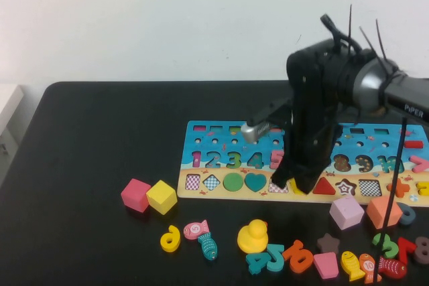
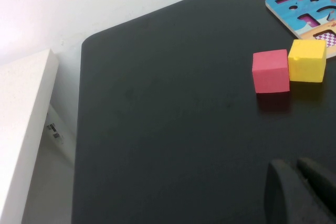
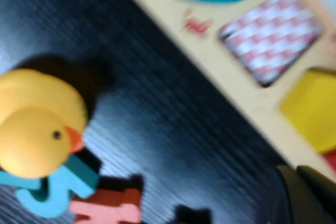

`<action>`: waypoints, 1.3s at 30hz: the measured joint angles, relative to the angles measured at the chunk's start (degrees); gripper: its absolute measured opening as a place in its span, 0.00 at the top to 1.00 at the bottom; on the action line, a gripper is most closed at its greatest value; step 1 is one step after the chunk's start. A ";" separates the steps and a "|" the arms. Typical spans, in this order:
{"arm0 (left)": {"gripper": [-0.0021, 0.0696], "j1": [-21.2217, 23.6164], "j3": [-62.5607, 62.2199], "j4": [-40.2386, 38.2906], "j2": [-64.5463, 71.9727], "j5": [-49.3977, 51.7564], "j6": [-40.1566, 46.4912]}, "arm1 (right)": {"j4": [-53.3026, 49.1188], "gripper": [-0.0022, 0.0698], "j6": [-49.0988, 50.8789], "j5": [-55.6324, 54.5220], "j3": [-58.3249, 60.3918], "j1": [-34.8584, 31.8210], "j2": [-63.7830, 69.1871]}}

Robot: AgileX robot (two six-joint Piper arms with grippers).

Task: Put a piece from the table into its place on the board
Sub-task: Place the "Pentagon" into the hole of the Pentagon

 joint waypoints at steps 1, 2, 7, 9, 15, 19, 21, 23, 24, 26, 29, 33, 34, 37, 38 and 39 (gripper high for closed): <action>0.97 0.00 0.00 0.00 0.00 0.00 0.00 | 0.54 0.94 -0.10 -0.74 0.94 0.00 0.00; 0.97 0.00 0.00 0.00 0.00 0.00 0.00 | 1.21 0.94 -0.10 -1.55 1.64 0.00 0.00; 0.97 0.00 0.00 0.00 0.00 0.00 0.00 | 2.08 0.94 -0.22 -5.97 3.33 0.00 0.00; 0.97 0.00 0.00 0.00 0.00 0.00 0.00 | 1.38 0.94 -0.22 -6.92 3.33 0.00 0.20; 0.97 0.00 0.00 0.00 0.00 0.00 0.00 | 0.33 0.94 -0.12 -7.06 3.33 0.00 2.65; 0.97 0.00 0.00 0.00 0.00 0.00 0.00 | 0.00 0.94 0.10 -7.14 3.33 0.00 2.92; 0.97 0.00 0.00 0.00 0.00 0.00 0.00 | 0.00 0.94 0.19 -7.14 3.33 0.00 2.90; 0.97 0.00 0.00 0.00 0.00 0.00 0.00 | 0.00 0.94 0.19 -7.01 3.33 0.00 2.90; 0.97 0.00 0.00 0.00 0.00 0.00 0.00 | 0.00 0.94 0.19 -6.71 3.33 0.00 2.90; 0.97 0.00 0.00 0.00 0.00 0.00 0.00 | 0.00 0.94 -0.34 -6.50 3.33 0.00 2.90; 0.97 0.00 0.00 0.00 0.00 0.00 0.00 | 0.55 0.94 -0.61 -5.56 3.33 0.00 2.54; 0.97 0.00 0.00 0.00 0.00 0.00 0.00 | 1.13 0.94 -0.92 -5.29 3.43 0.00 0.02; 0.97 0.00 0.00 0.00 0.00 0.00 0.00 | 1.26 0.94 -1.05 -5.40 3.43 0.00 -0.96; 0.97 0.00 0.00 0.00 0.00 0.00 0.00 | 1.13 0.94 -1.30 -6.89 3.43 0.00 -3.34; 0.97 0.00 0.00 0.00 0.00 0.00 0.00 | 0.90 0.94 -1.28 -7.41 3.43 0.00 -3.60; 0.97 0.00 0.00 0.00 0.00 0.00 0.00 | 0.80 0.94 -1.28 -8.07 3.43 0.00 -3.86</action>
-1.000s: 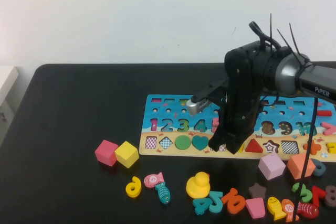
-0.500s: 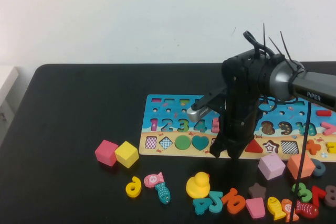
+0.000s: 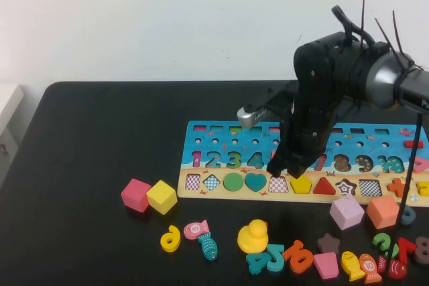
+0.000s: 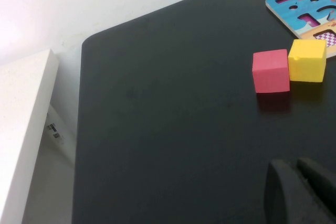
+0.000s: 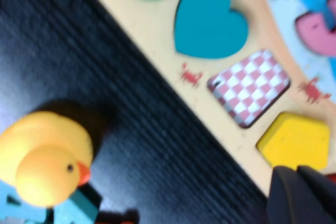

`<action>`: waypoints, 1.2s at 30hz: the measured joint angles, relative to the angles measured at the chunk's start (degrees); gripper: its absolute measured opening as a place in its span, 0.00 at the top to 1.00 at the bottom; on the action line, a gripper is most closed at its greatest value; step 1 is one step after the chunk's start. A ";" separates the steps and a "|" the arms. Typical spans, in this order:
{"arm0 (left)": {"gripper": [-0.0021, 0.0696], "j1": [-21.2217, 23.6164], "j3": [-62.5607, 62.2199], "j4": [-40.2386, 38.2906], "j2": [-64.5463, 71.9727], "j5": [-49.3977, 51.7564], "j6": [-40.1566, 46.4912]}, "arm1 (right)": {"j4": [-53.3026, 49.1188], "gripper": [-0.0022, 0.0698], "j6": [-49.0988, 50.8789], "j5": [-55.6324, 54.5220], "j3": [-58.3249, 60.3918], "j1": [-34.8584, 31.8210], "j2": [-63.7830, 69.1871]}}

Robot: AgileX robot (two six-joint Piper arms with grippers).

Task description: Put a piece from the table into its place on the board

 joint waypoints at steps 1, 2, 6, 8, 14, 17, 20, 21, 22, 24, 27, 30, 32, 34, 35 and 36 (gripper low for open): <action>0.97 0.00 0.00 0.00 0.00 0.00 0.00 | 0.00 0.94 0.30 -0.48 0.00 -0.11 0.00; 0.97 0.00 0.00 0.00 0.00 0.00 0.00 | 0.00 0.94 0.46 -0.67 0.00 -0.23 0.22; 0.97 0.00 0.00 0.00 0.00 0.00 0.00 | -0.09 0.94 1.21 -1.39 0.00 -1.14 2.24; 0.97 0.00 0.00 0.00 0.00 0.00 0.00 | -0.32 0.94 1.35 -1.62 0.00 -1.70 3.30; 0.97 0.00 0.00 0.00 0.00 0.00 0.00 | -0.80 0.94 1.56 -1.74 0.00 -2.35 5.70; 0.97 0.00 0.00 0.00 0.00 0.00 0.00 | -0.80 0.94 1.60 -1.74 -0.10 -2.35 5.70; 0.97 0.00 0.00 0.00 0.00 0.00 0.00 | -0.80 0.94 1.60 -1.74 -0.10 -2.35 5.29; 0.97 0.00 0.00 0.00 0.00 0.00 0.00 | -0.80 0.94 1.60 -1.83 0.00 -2.35 4.81; 0.97 0.00 0.00 0.00 0.00 0.00 0.00 | -0.80 0.94 1.60 -1.85 0.00 -2.35 3.99; 0.97 0.00 0.00 0.00 0.00 0.00 0.00 | -0.80 0.94 1.60 -1.95 0.11 -2.35 1.39; 0.97 0.00 0.00 0.00 0.00 0.00 0.00 | -0.80 0.94 1.60 -2.20 0.11 -2.35 -3.95; 0.97 0.00 0.00 0.00 0.00 0.00 0.00 | -0.43 0.94 1.60 -1.81 0.11 -2.35 -9.82; 0.97 0.00 0.00 0.00 0.00 0.00 0.00 | -0.43 0.94 1.19 -0.95 0.11 -2.35 -14.00; 0.97 0.00 0.00 0.00 0.00 0.00 0.00 | -0.43 0.94 0.61 0.53 0.11 -2.35 -18.27; 0.97 0.00 0.00 0.00 0.00 0.00 0.00 | -0.43 0.94 0.19 1.38 0.11 -2.35 -19.99; 0.97 0.00 0.00 0.00 0.00 0.00 0.00 | -0.43 0.94 -0.07 2.25 0.11 -2.35 -22.14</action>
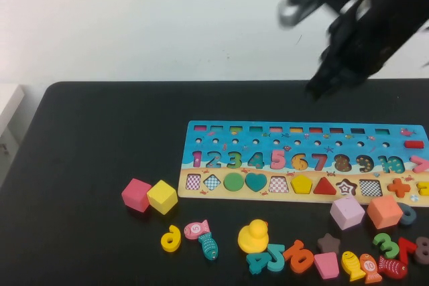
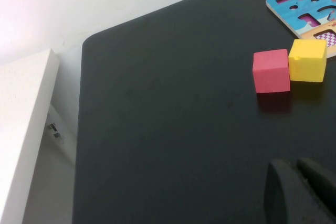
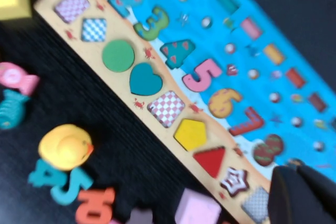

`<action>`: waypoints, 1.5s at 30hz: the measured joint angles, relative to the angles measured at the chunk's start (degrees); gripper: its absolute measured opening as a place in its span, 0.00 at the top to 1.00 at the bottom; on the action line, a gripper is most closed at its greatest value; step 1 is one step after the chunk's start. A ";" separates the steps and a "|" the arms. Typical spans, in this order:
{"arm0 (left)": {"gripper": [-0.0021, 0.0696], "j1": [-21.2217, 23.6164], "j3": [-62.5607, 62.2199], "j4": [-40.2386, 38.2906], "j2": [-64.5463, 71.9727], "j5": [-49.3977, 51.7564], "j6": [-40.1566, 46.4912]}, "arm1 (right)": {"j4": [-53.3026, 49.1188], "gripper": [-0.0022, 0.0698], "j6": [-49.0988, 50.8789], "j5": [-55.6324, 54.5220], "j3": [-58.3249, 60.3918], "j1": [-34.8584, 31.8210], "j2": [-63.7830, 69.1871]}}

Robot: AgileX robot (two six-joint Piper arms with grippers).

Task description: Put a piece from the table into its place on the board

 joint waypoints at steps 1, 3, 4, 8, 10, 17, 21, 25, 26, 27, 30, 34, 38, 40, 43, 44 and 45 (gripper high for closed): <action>0.97 0.00 0.00 0.00 0.00 0.00 0.00 | 0.00 0.94 -0.01 1.05 0.00 0.00 -2.14; 0.97 0.00 0.00 0.00 0.00 0.00 0.00 | 0.11 0.94 0.38 3.41 0.00 0.00 -5.66; 0.97 0.00 0.00 0.00 0.00 0.00 0.00 | 0.22 0.94 0.57 4.84 0.00 0.00 -7.42; 0.97 0.00 0.00 0.00 0.00 0.00 0.00 | 0.46 0.94 0.79 7.58 0.00 0.00 -11.90; 0.97 0.00 0.00 0.00 0.00 0.00 0.00 | 0.55 0.94 0.80 7.58 0.00 0.00 -12.66; 0.97 0.00 0.00 0.00 0.00 0.00 0.00 | -0.36 0.94 -1.07 7.58 0.13 -0.13 -12.41; 0.97 0.00 0.00 -0.12 0.00 0.00 0.00 | -1.10 0.94 1.33 7.58 3.92 -0.58 -14.71; 0.97 0.00 0.00 -0.12 0.00 0.00 0.00 | 1.21 0.94 1.69 1.38 11.76 -0.69 -21.37; 0.97 0.00 0.00 -0.12 0.00 0.00 0.00 | 2.21 0.94 1.83 -3.02 14.76 -0.69 -23.79; 0.97 0.00 0.00 -0.12 0.00 0.00 0.00 | 3.28 0.94 1.83 -7.54 18.03 -0.69 -26.43; 0.97 0.00 0.00 -0.21 0.00 0.00 0.00 | 4.69 0.94 1.25 -19.02 28.26 -0.80 -34.79; 0.97 0.00 0.00 -0.21 0.00 0.00 0.00 | 4.69 0.94 0.40 -26.50 43.22 -2.15 -48.27; 0.97 0.00 0.00 -0.21 0.00 0.00 0.00 | 4.69 0.94 0.28 -28.04 55.30 -3.57 -61.75; 0.97 0.00 0.00 -0.21 0.00 0.00 0.00 | 4.69 0.94 -0.51 -27.31 59.92 -3.66 -67.24; 0.97 0.00 0.00 -0.21 0.00 0.00 0.00 | 3.28 0.94 -2.17 -26.89 65.06 -3.80 -73.43; 0.97 0.00 0.00 -0.21 0.00 0.00 0.00 | 2.99 0.94 -2.39 -26.79 66.64 -3.93 -75.17; 0.97 0.00 0.00 -0.21 0.00 0.00 0.00 | 2.75 0.94 -2.62 -26.79 68.12 -4.05 -76.72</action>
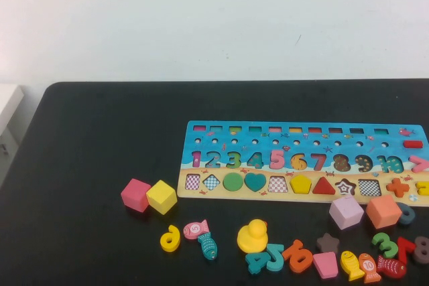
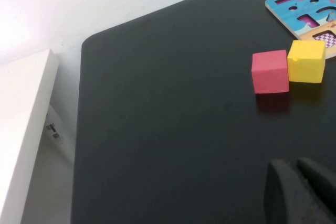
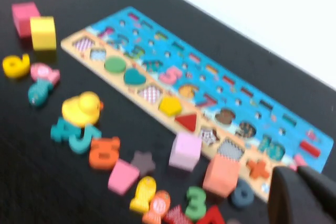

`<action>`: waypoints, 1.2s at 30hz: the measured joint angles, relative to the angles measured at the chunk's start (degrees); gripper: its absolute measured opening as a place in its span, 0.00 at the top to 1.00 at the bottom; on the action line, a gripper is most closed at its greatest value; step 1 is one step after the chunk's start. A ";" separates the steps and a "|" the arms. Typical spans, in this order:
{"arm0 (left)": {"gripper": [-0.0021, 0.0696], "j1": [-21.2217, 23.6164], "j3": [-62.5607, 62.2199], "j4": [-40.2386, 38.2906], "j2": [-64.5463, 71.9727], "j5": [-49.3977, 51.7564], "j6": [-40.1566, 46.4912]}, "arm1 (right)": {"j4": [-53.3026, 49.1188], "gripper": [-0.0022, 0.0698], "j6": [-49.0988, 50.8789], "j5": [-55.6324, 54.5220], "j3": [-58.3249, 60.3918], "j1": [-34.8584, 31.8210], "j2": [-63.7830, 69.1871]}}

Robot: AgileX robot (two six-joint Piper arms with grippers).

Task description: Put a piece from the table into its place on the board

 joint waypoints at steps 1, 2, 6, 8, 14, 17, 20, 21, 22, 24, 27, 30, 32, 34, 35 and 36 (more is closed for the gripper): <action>0.97 0.00 0.00 0.00 0.00 0.00 0.00 | 0.00 0.94 -0.15 0.12 1.13 -0.38 -1.36; 0.97 0.00 0.00 0.00 0.00 0.00 0.00 | 0.11 0.94 -0.15 0.29 2.47 -1.08 -2.64; 0.97 0.00 0.00 0.00 0.00 0.00 0.00 | 0.78 0.94 -0.23 0.38 7.64 -6.27 -7.58; 0.97 0.00 0.00 0.00 0.00 0.00 0.00 | 0.78 0.94 -0.28 -0.88 9.87 -9.40 -10.34; 0.97 0.00 0.00 0.00 0.00 0.00 0.00 | 0.78 0.94 -0.37 -6.08 17.06 -18.69 -19.32; 0.97 0.00 0.00 0.00 0.00 0.00 0.00 | 0.78 0.94 -0.52 -6.48 22.05 -23.44 -24.02; 0.97 0.00 0.00 0.00 0.00 0.00 0.00 | 0.78 0.94 -0.52 -6.38 24.93 -25.40 -26.52; 0.97 0.00 0.00 0.00 0.00 0.00 0.00 | 0.67 0.94 -0.52 -6.50 25.75 -25.55 -26.84; 0.97 0.00 0.00 0.00 0.00 0.00 0.00 | 0.67 0.94 -0.52 -6.50 26.26 -25.64 -26.99; 0.97 0.00 0.00 0.00 0.00 0.00 0.00 | 0.67 0.94 -0.52 -7.02 27.00 -25.64 -27.08; 0.97 0.00 0.00 0.00 0.00 0.00 0.00 | 0.45 0.94 -0.52 -8.11 28.13 -25.64 -27.08; 0.97 0.00 0.00 0.00 0.00 0.00 0.00 | 0.09 0.94 -0.52 -8.68 29.79 -25.64 -27.08; 0.97 0.00 0.00 0.00 0.00 0.00 0.00 | -0.80 0.94 -0.52 -8.79 30.96 -25.64 -27.08; 0.97 0.00 0.00 0.00 0.00 0.00 0.00 | -1.36 0.94 -0.52 -9.27 31.95 -25.64 -27.08; 0.97 0.00 0.00 0.00 0.00 0.00 0.00 | -1.52 0.94 -0.52 -9.76 32.45 -25.64 -27.08; 0.97 0.00 0.00 0.00 0.00 0.00 0.00 | -1.66 0.94 -0.52 -10.15 32.90 -25.64 -27.08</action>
